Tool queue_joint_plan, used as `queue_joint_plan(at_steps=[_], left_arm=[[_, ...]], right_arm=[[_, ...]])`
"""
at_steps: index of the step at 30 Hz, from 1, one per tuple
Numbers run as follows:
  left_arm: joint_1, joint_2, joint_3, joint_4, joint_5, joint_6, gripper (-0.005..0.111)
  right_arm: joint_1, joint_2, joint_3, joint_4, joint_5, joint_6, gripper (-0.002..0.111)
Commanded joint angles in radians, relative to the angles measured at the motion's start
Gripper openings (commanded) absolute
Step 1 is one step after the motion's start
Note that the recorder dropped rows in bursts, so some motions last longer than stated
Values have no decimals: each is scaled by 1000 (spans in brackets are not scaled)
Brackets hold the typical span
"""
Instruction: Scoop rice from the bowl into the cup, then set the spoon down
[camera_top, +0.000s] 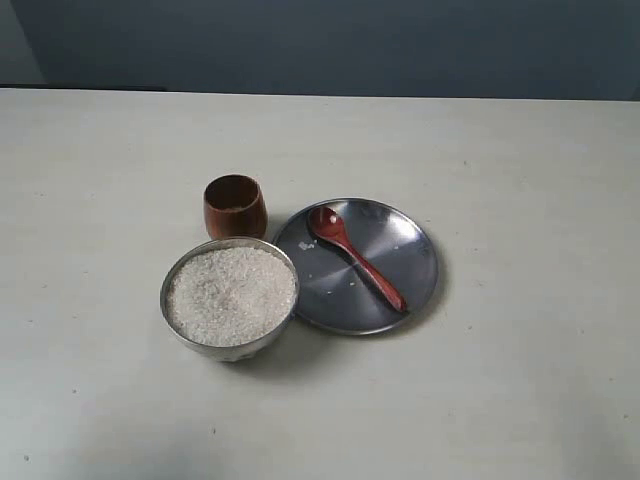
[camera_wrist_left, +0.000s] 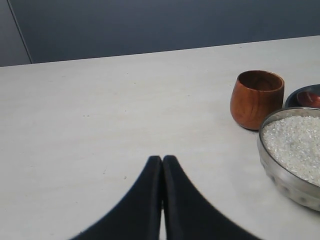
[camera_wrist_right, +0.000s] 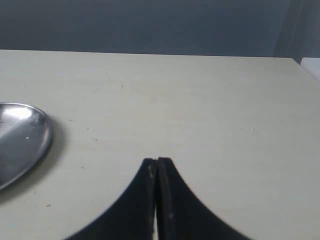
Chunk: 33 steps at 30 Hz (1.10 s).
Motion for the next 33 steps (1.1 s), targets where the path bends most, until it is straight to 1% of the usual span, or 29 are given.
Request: queue_joint_plan(at_steps=[1, 12, 16, 33], left_arm=[[3, -5, 3, 3, -9, -1, 0], [3, -5, 3, 17, -9, -1, 0], [3, -5, 3, -21, -9, -1, 0], [3, -5, 3, -23, -9, -1, 0]], right_arm=[[-6, -3, 2, 2, -14, 0, 0], [-6, -3, 2, 2, -14, 0, 0], [-6, -3, 2, 2, -14, 0, 0], [-6, -3, 2, 2, -14, 0, 0]])
